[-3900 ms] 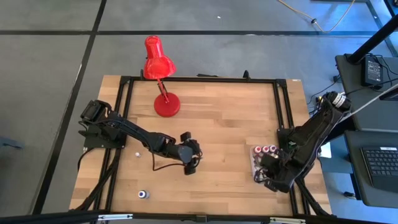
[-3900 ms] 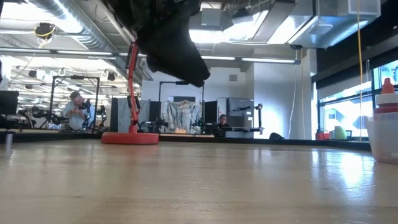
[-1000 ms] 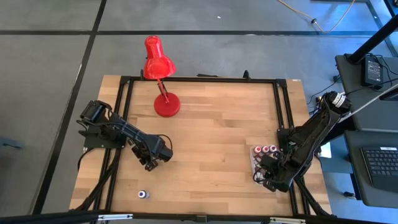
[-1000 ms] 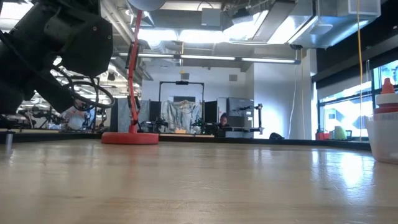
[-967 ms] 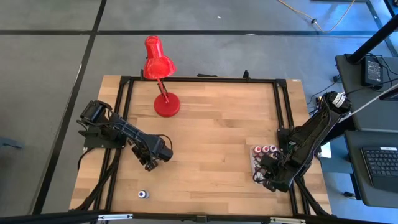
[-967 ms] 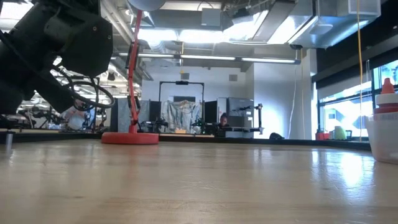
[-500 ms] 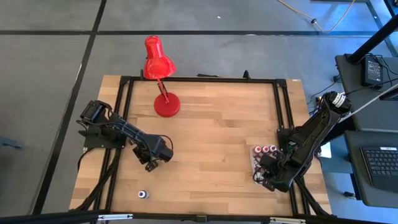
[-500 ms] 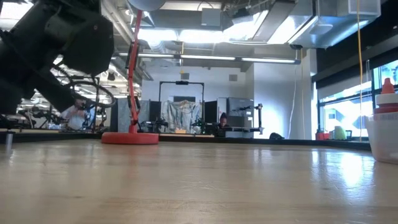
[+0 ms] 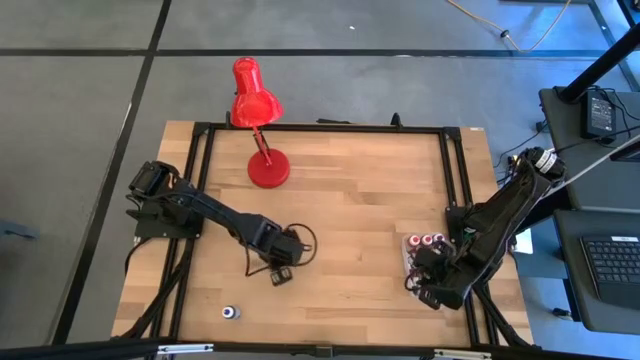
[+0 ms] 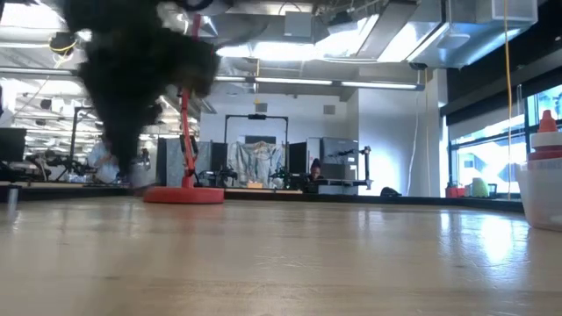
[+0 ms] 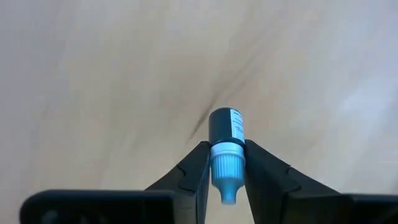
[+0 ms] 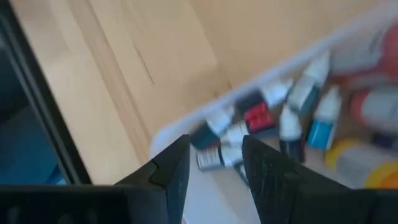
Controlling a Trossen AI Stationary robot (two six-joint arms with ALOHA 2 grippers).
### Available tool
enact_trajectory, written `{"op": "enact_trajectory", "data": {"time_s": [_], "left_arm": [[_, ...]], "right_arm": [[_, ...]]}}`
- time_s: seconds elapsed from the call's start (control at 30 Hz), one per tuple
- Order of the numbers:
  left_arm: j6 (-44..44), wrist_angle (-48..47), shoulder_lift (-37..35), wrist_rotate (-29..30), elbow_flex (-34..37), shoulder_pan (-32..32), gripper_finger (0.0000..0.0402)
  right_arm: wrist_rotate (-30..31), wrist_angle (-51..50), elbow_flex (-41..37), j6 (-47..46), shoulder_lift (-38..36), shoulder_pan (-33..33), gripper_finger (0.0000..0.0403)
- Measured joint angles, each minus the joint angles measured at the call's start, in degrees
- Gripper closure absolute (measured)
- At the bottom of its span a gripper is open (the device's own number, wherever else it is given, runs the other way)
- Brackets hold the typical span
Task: Pick & Place food coloring
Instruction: Put the small black bottle into the transparent container
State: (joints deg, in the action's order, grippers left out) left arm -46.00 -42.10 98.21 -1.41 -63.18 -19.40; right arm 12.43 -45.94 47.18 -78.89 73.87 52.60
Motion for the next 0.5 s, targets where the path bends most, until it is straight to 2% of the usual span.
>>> {"op": "enact_trajectory", "data": {"time_s": [0.13, 0.3, 0.37, 0.5], "left_arm": [[6.1, 15.4, 0.0, 2.6, 0.0, 0.0, 0.032], [13.4, 31.8, 0.0, 8.4, 0.0, 0.0, 0.0323], [16.2, 37.4, 0.0, 9.5, -0.1, 0.0, 0.0322], [18.3, 47.7, 0.0, 11.8, -0.1, 0.0, 0.0318]], "right_arm": [[12.1, -1.2, 4.0, 7.9, 0.0, 0.0, 0.0254], [28.3, 6.3, 5.3, 28.6, 0.0, 0.0, 0.0254], [31.3, 10.2, 5.3, 36.6, 0.0, -0.1, 0.0254], [32.1, 17.9, 5.3, 50.7, 0.0, -1.0, 0.0254]]}}
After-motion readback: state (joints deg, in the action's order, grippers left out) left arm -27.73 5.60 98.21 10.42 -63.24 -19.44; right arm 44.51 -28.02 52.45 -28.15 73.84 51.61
